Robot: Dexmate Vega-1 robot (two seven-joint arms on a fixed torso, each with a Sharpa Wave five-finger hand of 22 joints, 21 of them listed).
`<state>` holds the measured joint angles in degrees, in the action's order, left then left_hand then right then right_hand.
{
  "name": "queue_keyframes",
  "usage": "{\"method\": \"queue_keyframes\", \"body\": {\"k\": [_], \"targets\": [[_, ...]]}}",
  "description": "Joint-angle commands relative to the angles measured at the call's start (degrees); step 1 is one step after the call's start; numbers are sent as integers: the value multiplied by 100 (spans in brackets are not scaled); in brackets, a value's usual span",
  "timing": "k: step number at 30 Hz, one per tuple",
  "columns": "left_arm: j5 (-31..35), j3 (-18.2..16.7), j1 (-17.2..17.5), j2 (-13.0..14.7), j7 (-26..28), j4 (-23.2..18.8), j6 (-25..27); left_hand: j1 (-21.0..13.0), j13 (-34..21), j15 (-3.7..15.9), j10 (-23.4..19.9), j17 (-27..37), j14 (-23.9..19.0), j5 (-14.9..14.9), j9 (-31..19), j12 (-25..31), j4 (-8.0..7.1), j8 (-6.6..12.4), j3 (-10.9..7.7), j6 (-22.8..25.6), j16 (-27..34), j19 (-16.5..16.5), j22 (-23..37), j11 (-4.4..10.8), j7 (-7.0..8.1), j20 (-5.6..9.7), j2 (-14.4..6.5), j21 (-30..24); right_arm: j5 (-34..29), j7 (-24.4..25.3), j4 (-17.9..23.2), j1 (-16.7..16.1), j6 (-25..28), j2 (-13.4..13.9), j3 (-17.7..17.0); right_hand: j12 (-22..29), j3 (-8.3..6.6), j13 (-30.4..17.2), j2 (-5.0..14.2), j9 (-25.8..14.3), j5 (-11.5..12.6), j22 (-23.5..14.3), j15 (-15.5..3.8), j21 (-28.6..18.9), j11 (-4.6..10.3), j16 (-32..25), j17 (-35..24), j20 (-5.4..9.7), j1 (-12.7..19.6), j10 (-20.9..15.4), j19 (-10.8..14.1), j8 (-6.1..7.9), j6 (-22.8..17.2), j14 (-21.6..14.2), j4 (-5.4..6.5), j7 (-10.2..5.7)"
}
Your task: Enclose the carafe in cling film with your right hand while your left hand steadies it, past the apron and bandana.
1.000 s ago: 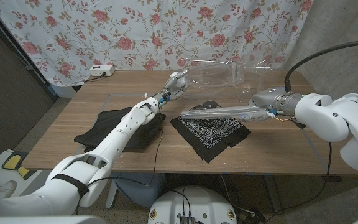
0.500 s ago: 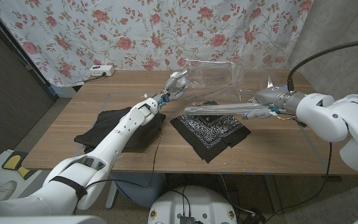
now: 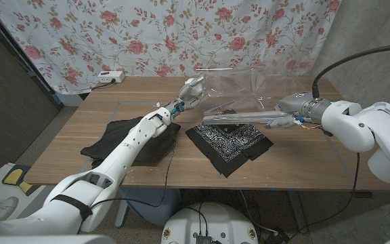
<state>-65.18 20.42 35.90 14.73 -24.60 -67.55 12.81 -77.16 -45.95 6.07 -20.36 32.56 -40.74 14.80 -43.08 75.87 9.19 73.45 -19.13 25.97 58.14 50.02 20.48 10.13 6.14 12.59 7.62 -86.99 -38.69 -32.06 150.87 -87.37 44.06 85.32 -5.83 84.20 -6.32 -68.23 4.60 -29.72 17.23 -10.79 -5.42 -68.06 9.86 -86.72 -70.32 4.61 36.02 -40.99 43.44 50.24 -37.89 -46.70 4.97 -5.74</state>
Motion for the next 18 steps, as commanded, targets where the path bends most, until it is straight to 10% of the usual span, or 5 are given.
{"method": "queue_keyframes", "body": {"k": [1, 18], "targets": [[-45, 13, 26, 27, -194, 7, 38, -1509, -38, 177, 19, 18, -271, -30, -22, 40, 28, 840, -78, 2, 2673, 16, 15, 39, -3, 21, -1577, 21, 188, 79, -123, 385, 129, 248, 325, 566, -25, -273, 363, -20, -14, -21, -685, -40, 71, -38, -17, 195, 303, -121, -8, 48, -191, -17, -35, -184], [-32, 36, 8, 72, -400, 85, 51, -1487, -9, 205, -3, 63, -260, -23, 2, 25, 23, 858, -83, 26, 2687, 11, 4, 76, 23, 21, -1583, 18, 2, 25, -230, 1204, 158, 314, 1104, 565, -24, -274, 369, 4, -29, -21, -685, -58, 69, -38, -18, 193, 321, -132, -23, 75, -188, -17, -38, -186]]}}
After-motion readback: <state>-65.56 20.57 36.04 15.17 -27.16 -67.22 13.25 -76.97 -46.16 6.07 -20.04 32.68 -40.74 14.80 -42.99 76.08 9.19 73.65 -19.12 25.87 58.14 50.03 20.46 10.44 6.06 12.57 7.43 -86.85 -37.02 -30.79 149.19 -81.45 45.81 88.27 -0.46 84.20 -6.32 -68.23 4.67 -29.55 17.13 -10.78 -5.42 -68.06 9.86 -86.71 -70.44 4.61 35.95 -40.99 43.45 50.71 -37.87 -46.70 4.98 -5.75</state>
